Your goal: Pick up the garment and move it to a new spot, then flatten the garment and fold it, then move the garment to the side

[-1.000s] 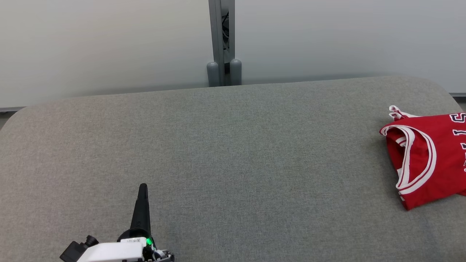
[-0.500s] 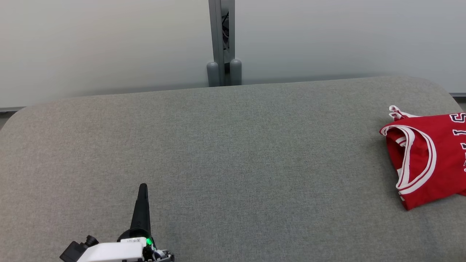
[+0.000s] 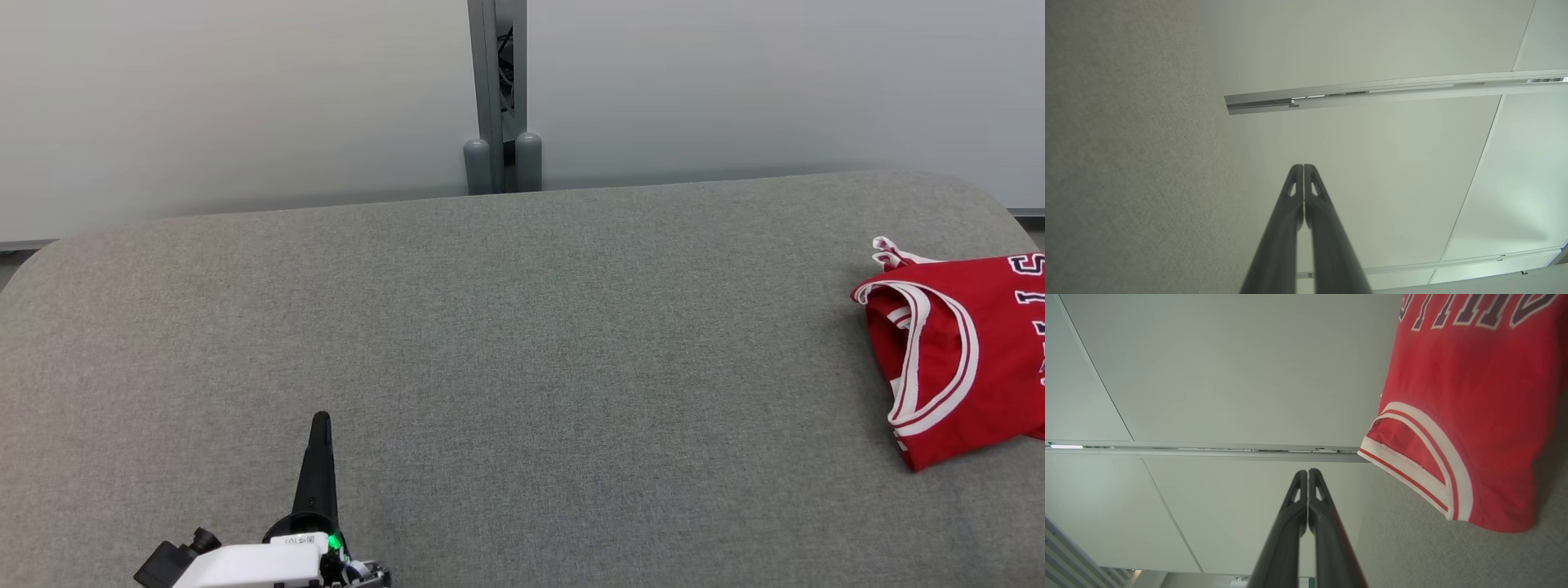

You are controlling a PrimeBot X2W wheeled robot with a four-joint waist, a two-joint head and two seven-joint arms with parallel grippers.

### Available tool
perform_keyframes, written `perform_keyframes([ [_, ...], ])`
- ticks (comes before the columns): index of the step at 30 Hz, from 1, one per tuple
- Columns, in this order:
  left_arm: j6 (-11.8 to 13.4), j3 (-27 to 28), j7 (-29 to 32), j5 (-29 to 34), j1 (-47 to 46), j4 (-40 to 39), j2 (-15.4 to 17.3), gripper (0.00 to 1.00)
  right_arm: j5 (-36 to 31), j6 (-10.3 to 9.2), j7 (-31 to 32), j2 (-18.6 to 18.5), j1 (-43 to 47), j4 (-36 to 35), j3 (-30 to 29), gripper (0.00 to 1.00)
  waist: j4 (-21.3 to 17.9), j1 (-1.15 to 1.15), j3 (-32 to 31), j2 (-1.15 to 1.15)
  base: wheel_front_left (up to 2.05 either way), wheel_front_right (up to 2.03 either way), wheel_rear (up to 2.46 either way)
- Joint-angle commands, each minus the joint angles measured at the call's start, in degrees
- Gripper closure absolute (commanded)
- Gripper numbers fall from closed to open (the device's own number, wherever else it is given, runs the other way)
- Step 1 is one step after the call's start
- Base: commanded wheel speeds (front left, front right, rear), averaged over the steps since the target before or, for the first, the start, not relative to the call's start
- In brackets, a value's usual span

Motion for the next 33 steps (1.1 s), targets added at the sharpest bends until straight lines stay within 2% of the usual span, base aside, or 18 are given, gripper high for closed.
perform_keyframes([
  [1, -0.25, 0.04, -0.10, -0.10, -0.52, 0.12, 0.10, 1.00, 0.26, 0.04, 0.29, -0.37, -0.51, 0.24, -0.29, 1.00, 0.00, 0.00, 0.00, 0.00, 0.00, 0.00, 0.00],
  [33, -0.25, 0.05, -0.10, -0.10, -0.52, 0.11, 0.10, 1.00, 0.25, 0.04, 0.29, -0.37, -0.51, 0.24, -0.29, 1.00, 0.00, 0.00, 0.00, 0.00, 0.00, 0.00, 0.00],
])
